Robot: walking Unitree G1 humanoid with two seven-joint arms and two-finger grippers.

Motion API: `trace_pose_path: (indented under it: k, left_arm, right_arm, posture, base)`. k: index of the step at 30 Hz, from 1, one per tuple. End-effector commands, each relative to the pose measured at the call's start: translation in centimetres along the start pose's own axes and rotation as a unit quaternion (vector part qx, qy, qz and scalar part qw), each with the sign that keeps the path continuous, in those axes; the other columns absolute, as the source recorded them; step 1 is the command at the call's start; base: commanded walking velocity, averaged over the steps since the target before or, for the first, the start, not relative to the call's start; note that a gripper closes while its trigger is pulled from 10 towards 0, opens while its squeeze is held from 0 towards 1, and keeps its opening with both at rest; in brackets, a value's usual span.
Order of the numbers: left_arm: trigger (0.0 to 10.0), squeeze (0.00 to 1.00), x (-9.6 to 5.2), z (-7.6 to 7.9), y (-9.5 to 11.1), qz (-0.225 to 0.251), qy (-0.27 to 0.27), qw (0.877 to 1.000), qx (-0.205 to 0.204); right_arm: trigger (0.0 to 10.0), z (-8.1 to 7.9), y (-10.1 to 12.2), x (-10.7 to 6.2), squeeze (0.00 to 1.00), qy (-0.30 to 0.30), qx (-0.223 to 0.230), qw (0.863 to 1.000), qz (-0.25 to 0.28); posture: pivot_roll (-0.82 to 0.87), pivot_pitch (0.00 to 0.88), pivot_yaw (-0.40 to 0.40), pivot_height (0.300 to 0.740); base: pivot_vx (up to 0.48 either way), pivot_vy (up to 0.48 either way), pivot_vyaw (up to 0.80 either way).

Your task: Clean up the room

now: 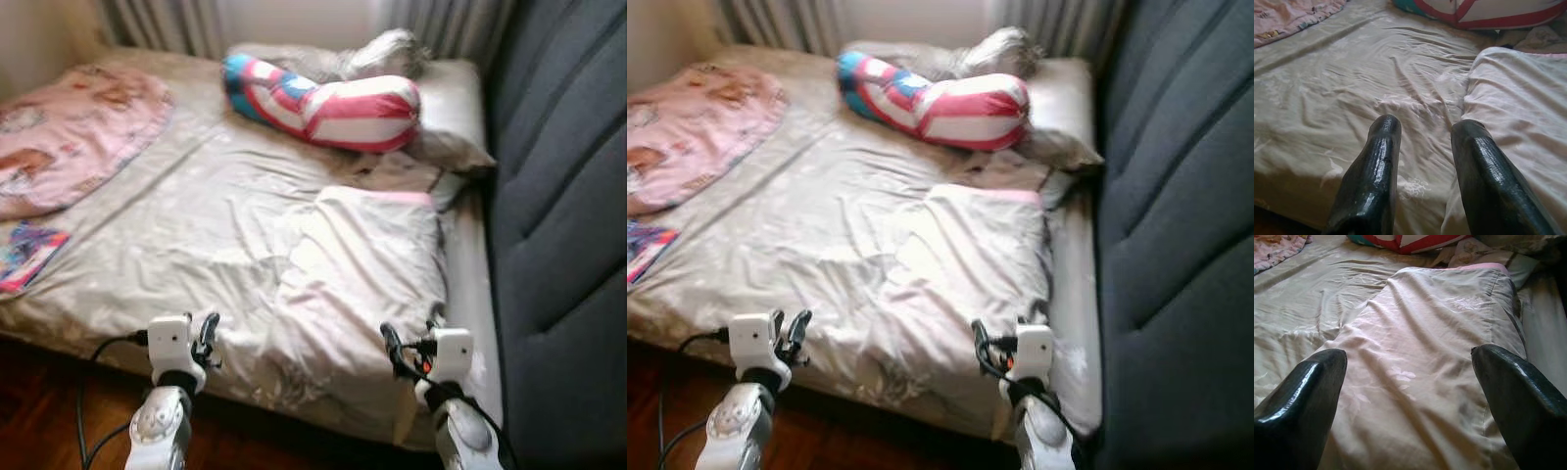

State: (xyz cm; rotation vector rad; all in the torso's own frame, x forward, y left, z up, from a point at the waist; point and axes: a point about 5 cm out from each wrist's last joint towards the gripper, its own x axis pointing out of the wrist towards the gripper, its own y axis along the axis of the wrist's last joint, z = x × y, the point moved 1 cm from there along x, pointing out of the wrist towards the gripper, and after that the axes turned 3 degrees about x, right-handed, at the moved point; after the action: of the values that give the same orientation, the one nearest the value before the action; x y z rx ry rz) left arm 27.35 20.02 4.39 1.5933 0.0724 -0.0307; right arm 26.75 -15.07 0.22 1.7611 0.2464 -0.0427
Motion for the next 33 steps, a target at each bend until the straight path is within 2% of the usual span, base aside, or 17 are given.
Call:
trace_pose_path:
  k: [1,10,17,22,29,33]
  left_arm:
    - [10.0,0.0,0.08,0.58,-0.06,-0.002,-0.013,1.0,-0.003]
    - [10.0,0.0,0.05,0.67,-0.2,-0.01,-0.015,1.0,-0.01]
    - [10.0,0.0,0.07,0.7,-0.23,-0.012,-0.018,1.0,-0.006]
    - [10.0,0.0,0.08,0.71,-0.26,-0.013,-0.018,1.0,-0.007]
    - [10.0,0.0,0.07,0.78,-0.22,-0.013,-0.021,1.0,-0.007]
    - [10.0,0.0,0.07,0.88,-0.1,-0.009,-0.023,1.0,-0.006]
  right_arm:
    - [10.0,0.57,-0.34,-0.47,0.0,-0.012,0.003,1.0,-0.007]
    - [10.0,0.58,-0.48,-0.54,0.0,-0.019,0.008,1.0,-0.012]
    - [10.0,0.81,-0.57,-0.56,0.0,-0.022,0.005,1.0,-0.017]
    - [10.0,1.08,-0.58,-0.6,0.0,-0.032,0.004,0.999,-0.015]
    - [10.0,1.17,-0.76,-0.59,0.0,-0.033,0.002,0.999,-0.024]
    - [10.0,1.18,-0.76,-0.59,0.0,-0.034,0.003,0.999,-0.022]
  posture:
    - [-0.08,0.082,-0.067,0.74]
    - [-0.08,0.085,-0.067,0.74]
    - [-0.08,0.087,-0.067,0.74]
    - [-0.07,0.088,-0.067,0.74]
    - [-0.07,0.087,-0.067,0.74]
    - [-0.07,0.087,-0.067,0.74]
  base:
    - [0.0,0.0,0.0]
    - [0.0,0.032,0.0]
    - [0.0,0.396,-0.8]
    - [0.0,0.0,-0.8]
    - [0.0,0.352,-0.8]
    - [0.0,0.0,0.0]
